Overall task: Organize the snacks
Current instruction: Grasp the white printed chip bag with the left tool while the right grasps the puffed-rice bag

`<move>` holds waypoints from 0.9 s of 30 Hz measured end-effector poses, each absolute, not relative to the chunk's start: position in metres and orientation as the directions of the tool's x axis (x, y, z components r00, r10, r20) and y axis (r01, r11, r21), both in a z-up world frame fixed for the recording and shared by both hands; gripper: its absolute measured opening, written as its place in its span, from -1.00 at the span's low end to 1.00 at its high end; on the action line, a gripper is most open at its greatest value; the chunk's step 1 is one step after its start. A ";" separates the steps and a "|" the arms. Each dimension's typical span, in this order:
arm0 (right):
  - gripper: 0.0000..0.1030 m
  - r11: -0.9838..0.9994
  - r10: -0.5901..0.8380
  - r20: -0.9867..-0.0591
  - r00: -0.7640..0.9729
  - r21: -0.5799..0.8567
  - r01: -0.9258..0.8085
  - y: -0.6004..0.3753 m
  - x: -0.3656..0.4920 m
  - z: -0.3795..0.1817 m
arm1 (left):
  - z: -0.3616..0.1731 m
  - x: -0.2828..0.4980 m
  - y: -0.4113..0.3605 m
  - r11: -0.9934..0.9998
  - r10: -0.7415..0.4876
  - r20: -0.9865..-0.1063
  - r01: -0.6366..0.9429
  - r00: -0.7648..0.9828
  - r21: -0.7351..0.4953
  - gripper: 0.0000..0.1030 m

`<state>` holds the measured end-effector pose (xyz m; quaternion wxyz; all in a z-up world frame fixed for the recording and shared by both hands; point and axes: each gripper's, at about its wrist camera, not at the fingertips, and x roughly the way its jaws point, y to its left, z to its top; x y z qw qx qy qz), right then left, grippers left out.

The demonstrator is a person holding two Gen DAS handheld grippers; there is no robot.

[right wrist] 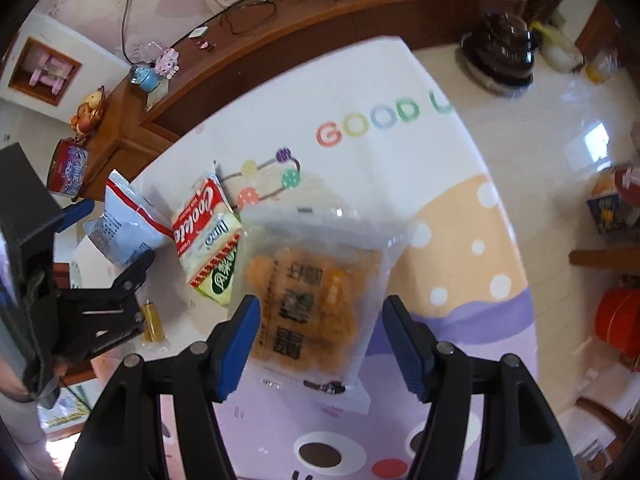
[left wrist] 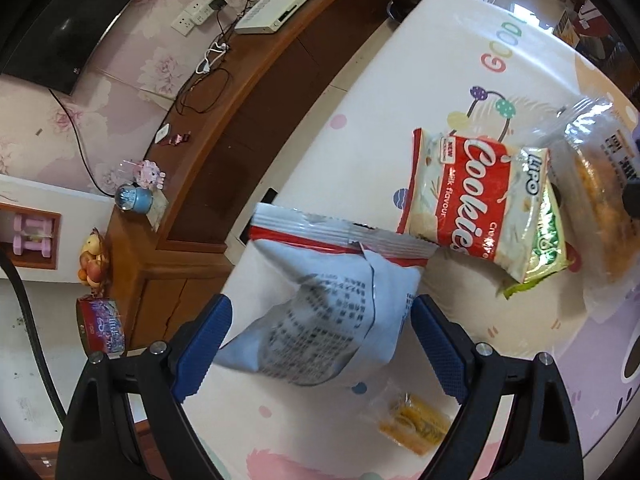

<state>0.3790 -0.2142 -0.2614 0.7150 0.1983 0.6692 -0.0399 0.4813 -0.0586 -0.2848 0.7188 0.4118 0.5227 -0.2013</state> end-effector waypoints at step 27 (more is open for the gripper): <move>0.23 0.956 0.147 -0.984 0.104 0.168 0.239 -0.177 0.354 -0.275 | -0.231 0.436 -0.020 0.758 -0.046 -0.932 0.620 0.359 0.201 -0.33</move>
